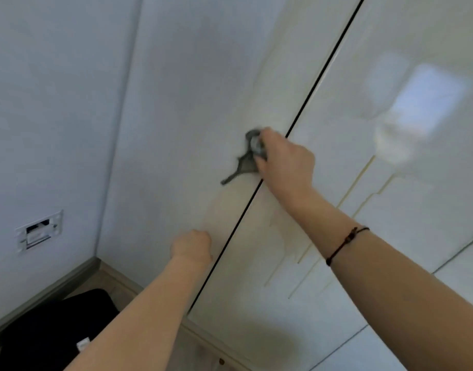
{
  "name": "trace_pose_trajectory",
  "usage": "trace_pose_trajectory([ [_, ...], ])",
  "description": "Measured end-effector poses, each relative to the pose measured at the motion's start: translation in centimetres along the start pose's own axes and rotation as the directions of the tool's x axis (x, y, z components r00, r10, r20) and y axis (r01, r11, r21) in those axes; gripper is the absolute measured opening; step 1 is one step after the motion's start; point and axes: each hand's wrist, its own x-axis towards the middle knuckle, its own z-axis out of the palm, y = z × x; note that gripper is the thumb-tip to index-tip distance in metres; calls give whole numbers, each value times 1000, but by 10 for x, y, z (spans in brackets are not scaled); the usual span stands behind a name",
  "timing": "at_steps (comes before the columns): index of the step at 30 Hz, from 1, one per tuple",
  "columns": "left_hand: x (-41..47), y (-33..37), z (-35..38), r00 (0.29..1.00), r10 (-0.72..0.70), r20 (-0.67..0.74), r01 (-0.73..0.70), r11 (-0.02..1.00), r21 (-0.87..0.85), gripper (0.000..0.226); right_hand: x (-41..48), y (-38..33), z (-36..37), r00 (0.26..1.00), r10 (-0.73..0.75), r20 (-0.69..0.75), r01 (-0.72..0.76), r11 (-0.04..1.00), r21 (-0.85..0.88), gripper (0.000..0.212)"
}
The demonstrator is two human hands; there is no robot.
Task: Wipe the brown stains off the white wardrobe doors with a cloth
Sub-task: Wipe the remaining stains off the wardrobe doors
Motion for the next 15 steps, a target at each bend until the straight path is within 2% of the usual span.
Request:
trace_pose_trajectory([
  [2,1,-1,4,1000,-18,14,18,999,-43,45,54,15,-15,966,194,-173,-191,981,31,19],
  [3,1,-1,7,999,-25,20,26,998,-52,47,66,15,-14,954,221,-203,-217,975,45,19],
  [5,1,-3,12,999,-30,44,32,998,-45,49,60,0,-1,974,150,-172,-143,988,51,19],
  [8,0,-9,16,996,-46,71,48,998,-38,51,-15,-40,32,992,-90,86,88,996,34,20],
  [9,-1,-11,15,997,-48,66,51,998,-33,49,-47,-51,41,967,-139,213,137,990,25,18],
  [11,-1,-14,13,998,-37,46,39,998,-40,39,-101,-73,52,872,-232,431,242,970,33,16],
  [13,-1,-16,13,999,-35,17,36,998,-57,30,-126,-88,60,795,-269,544,295,955,40,21],
  [15,-2,-14,16,999,-25,22,26,996,-82,29,-113,-86,59,786,-248,566,282,959,28,14],
])
